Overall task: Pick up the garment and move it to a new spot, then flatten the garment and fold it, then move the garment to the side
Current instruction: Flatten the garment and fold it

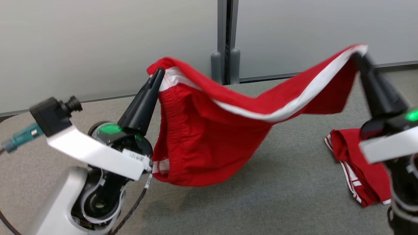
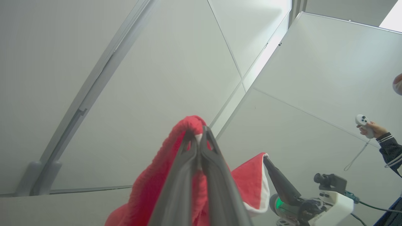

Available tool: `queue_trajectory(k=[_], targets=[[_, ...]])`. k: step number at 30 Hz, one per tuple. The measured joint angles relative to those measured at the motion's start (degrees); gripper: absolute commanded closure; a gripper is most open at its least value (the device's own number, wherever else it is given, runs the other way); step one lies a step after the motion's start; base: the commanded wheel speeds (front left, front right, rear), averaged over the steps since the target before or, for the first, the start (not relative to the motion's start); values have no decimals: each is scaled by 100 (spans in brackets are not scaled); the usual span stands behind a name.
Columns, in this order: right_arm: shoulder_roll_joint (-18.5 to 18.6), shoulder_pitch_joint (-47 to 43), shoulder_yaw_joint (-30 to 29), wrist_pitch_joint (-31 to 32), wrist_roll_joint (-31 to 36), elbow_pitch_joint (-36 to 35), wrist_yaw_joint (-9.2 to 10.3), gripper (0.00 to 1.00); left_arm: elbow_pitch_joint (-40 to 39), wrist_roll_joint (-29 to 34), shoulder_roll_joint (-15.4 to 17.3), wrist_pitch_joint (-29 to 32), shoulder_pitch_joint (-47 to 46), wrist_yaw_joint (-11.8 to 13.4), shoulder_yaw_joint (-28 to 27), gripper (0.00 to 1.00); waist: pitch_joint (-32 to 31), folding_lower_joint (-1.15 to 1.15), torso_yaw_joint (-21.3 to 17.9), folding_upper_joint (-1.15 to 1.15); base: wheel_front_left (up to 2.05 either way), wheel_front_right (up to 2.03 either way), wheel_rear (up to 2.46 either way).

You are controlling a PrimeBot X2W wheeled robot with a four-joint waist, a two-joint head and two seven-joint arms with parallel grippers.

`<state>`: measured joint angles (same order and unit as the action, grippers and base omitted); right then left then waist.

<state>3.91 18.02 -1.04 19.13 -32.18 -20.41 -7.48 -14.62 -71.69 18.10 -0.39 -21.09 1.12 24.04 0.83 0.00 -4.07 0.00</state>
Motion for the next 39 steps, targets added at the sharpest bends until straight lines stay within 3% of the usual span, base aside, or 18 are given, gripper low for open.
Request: queue_trajectory(k=[2, 5, 9, 10, 11, 13, 15, 16, 19, 21, 30, 34, 39], targets=[[-37, 374, -190, -132, -59, 120, 0, 100, -45, -321, 21, 338, -201, 99, -47, 100, 36, 0, -44, 0, 0, 0, 0], [-68, 846, -156, 92, -210, 855, 0, 100, 242, -667, 196, 896, -517, 331, -100, 100, 123, 0, -136, 0, 0, 0, 0], [-101, 1809, 137, 126, -146, 2421, 4, 100, 1325, -1010, 122, 1113, -1060, 558, -360, 100, 348, 0, -249, 0, 0, 0, 0], [-101, 1809, 137, 126, -146, 2421, 4, 100, 1325, -1010, 122, 1113, -1060, 558, -360, 100, 348, 0, -249, 0, 0, 0, 0], [-112, 2409, 233, -282, 55, 3222, 3, 100, 1953, -929, 46, 961, -1521, 546, -476, 100, 492, 0, -304, 0, 0, 0, 0], [-108, 3082, 215, -1033, 64, 3956, 4, 100, 2547, -559, 4, 560, -2099, 374, -558, 100, 637, 0, -347, 0, 0, 0, 0], [-141, 3706, 158, -1853, 7, 4475, -3, 100, 2875, -480, -250, 0, -2638, 48, -757, 100, 744, 0, -366, 0, 0, 0, 0], [-141, 3706, 158, -1853, 7, 4475, -3, 100, 2875, -480, -250, 0, -2638, 48, -757, 100, 744, 0, -366, 0, 0, 0, 0], [-131, 4226, 197, -2659, -116, 5020, -4, 100, 3069, -328, -514, -602, -3096, -454, -889, 100, 768, 0, -313, 0, 0, 0, 0], [-109, 4280, 365, -2771, -154, 5290, -3, 100, 3140, -237, -541, -734, -3083, -620, -834, 100, 729, 0, -263, 0, 0, 0, 0], [123, 2742, 1529, -1169, -267, 6388, 3, 100, 4224, -97, -666, -136, -919, -695, 342, 100, 472, 0, -131, 0, 0, 0, 0], [322, 1991, 1951, -582, -620, 5996, 4, 100, 4733, 250, -646, 141, -273, -620, 964, 100, 402, 0, -155, 0, 0, 0, 0], [985, 929, 2372, 245, -753, 5052, 4, 100, 4803, 528, -543, 96, 144, -400, 1236, 100, 309, 0, -137, 0, 0, 0, 0]])
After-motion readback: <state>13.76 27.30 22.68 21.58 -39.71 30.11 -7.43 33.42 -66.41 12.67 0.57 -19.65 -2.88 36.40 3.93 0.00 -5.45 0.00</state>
